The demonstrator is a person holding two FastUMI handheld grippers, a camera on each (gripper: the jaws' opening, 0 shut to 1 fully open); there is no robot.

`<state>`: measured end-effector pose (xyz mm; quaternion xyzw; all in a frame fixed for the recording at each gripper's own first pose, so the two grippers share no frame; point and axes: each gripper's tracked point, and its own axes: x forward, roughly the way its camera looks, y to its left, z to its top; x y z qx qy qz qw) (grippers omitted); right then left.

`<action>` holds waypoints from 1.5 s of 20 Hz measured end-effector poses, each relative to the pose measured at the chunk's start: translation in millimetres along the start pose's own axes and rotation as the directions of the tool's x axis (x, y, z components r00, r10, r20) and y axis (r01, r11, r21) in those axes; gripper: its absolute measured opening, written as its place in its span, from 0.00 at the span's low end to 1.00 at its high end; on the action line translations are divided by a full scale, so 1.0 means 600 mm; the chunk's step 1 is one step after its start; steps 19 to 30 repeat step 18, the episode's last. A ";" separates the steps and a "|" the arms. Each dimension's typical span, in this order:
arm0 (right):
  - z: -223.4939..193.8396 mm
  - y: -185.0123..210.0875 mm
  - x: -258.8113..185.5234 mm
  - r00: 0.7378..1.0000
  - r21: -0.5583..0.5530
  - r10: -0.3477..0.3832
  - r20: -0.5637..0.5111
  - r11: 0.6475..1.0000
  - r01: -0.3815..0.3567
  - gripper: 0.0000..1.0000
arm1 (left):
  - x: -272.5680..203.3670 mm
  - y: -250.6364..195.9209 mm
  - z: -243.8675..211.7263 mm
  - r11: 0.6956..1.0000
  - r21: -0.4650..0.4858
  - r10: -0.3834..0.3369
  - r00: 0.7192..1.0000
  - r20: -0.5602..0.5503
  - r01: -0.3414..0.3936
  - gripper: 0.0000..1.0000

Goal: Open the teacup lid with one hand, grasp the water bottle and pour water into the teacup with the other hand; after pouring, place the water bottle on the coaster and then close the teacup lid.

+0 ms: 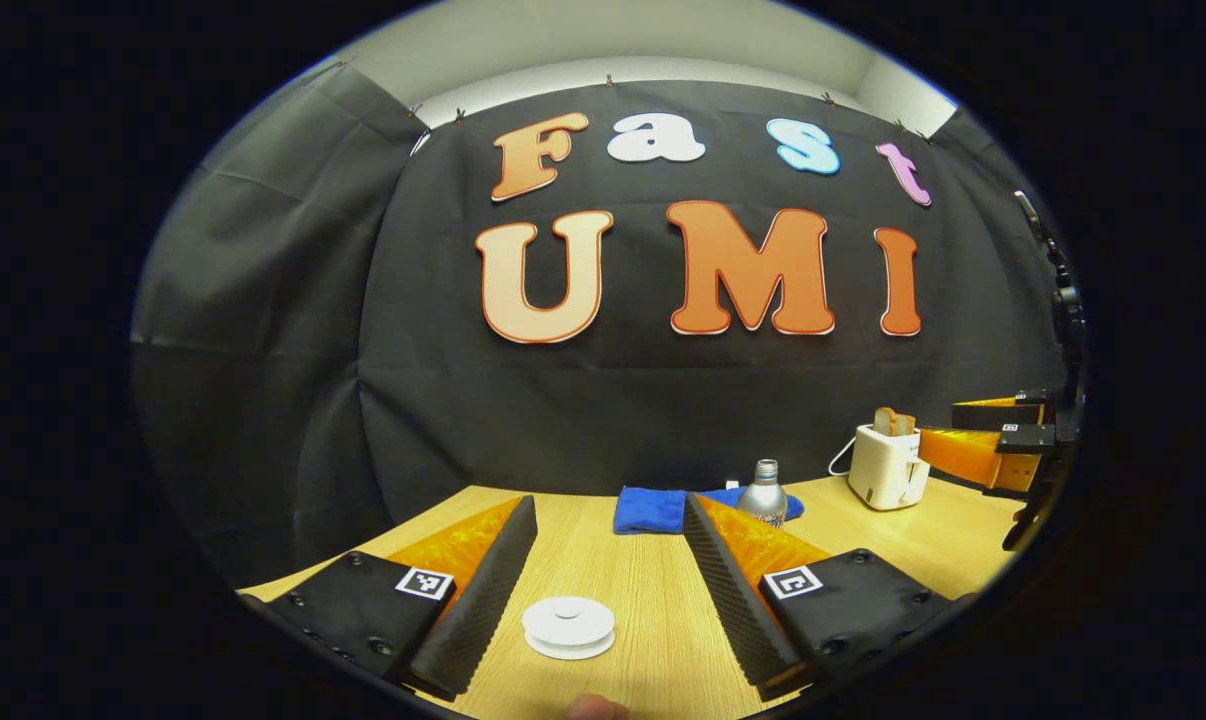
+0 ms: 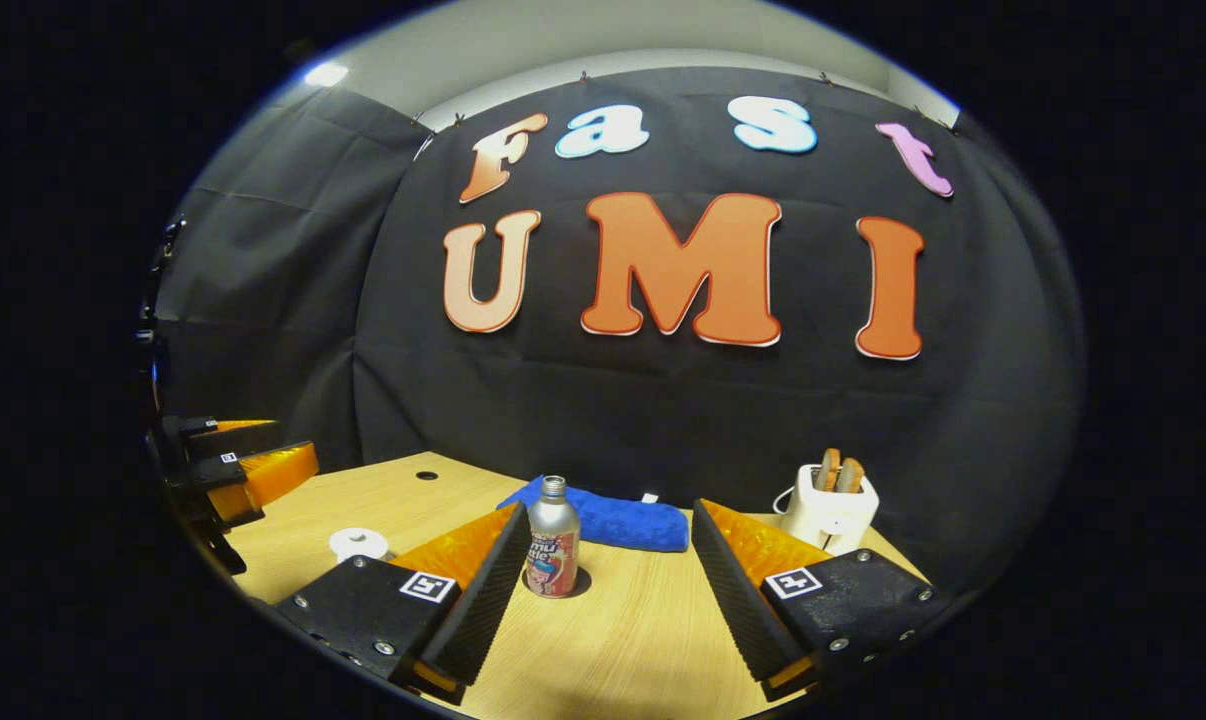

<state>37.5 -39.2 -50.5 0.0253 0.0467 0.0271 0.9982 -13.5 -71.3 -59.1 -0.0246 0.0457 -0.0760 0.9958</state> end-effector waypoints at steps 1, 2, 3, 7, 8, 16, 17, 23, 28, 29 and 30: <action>0.000 -0.006 -0.012 1.000 -0.008 -0.021 0.009 1.000 0.021 0.96 | -0.006 0.002 0.003 1.000 0.010 0.007 1.000 0.001 -0.007 0.94; -0.001 -0.009 -0.022 0.999 -0.018 -0.032 0.014 0.999 0.032 0.97 | -0.011 0.004 0.005 1.000 0.009 0.017 1.000 0.003 -0.017 0.95; -0.001 -0.011 -0.032 0.999 -0.027 -0.043 0.022 0.999 0.043 0.97 | -0.017 0.005 0.009 1.000 0.000 0.018 1.000 0.011 -0.018 0.97; -0.002 -0.014 -0.062 0.997 -0.031 -0.069 0.038 0.997 0.070 0.96 | -0.031 0.009 0.015 0.999 -0.021 0.029 0.999 0.026 -0.029 0.97; -0.005 -0.014 -0.068 0.997 -0.028 -0.071 0.035 0.997 0.072 0.96 | -0.035 0.008 0.017 0.999 -0.023 0.031 0.999 0.030 -0.030 0.94; 0.010 -0.008 -0.085 0.996 -0.002 -0.064 0.058 0.998 0.064 0.96 | -0.050 -0.012 0.034 0.999 -0.036 0.011 0.998 0.065 -0.009 0.97; 0.010 -0.008 -0.086 0.996 0.002 -0.066 0.058 0.998 0.066 0.96 | -0.051 -0.015 0.036 1.000 -0.031 0.006 0.998 0.068 -0.003 1.00; 0.011 -0.008 -0.087 0.996 0.005 -0.067 0.060 0.998 0.067 0.96 | -0.049 -0.017 0.035 1.000 -0.024 0.001 0.998 0.070 0.000 0.97; 0.011 -0.008 -0.087 0.996 0.005 -0.067 0.060 0.998 0.067 0.96 | -0.049 -0.017 0.035 1.000 -0.024 0.001 0.998 0.070 0.000 0.97; 0.011 -0.008 -0.087 0.996 0.005 -0.067 0.060 0.998 0.067 0.96 | -0.049 -0.017 0.035 1.000 -0.024 0.001 0.998 0.070 0.000 0.97; 0.011 -0.008 -0.087 0.996 0.005 -0.067 0.060 0.998 0.067 0.96 | -0.049 -0.017 0.035 1.000 -0.024 0.001 0.998 0.070 0.000 0.97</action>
